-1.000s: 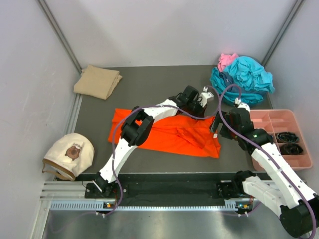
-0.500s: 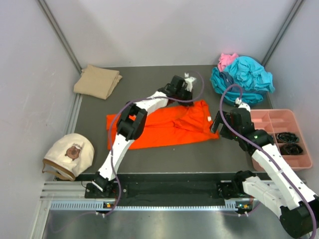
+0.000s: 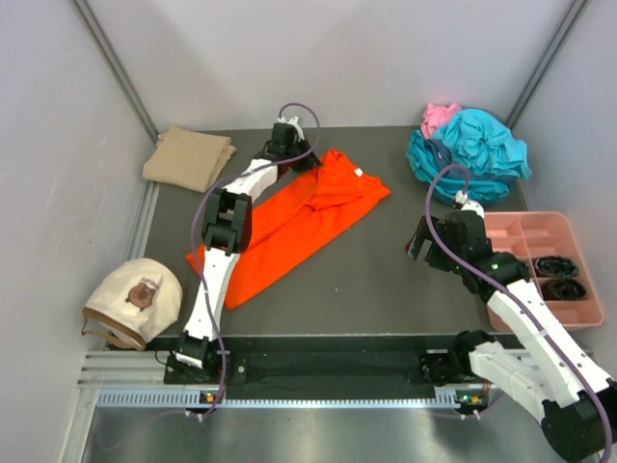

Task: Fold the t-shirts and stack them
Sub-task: Rotate the tshirt 90 degrees

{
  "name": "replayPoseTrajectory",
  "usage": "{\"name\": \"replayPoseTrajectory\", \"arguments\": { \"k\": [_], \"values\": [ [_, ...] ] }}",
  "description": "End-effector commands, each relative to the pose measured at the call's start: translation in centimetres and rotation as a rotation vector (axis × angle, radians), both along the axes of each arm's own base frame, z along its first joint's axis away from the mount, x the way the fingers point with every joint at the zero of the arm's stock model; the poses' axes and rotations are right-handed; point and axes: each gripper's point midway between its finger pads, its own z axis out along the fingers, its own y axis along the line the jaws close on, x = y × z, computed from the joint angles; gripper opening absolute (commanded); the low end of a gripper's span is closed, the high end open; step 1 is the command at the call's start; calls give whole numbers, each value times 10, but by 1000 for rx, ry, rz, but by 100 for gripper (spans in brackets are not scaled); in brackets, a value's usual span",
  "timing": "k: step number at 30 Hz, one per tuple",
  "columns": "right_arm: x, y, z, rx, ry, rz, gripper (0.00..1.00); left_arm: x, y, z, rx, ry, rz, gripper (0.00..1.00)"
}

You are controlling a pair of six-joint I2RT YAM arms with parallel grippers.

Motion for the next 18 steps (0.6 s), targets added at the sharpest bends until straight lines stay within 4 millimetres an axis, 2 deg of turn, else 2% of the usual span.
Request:
{"name": "replayPoseTrajectory", "arguments": {
  "k": [1, 9, 18],
  "values": [
    [2, 2, 4, 27, -24, -6, 98, 18, 38, -45, 1, 129, 195, 0],
    [1, 1, 2, 27, -19, -14, 98, 60, 83, -26, -108, 90, 422, 0],
    [-1, 3, -3, 35, -9, -10, 98, 88, 138, -7, -159, 32, 614, 0]
  ]
}}
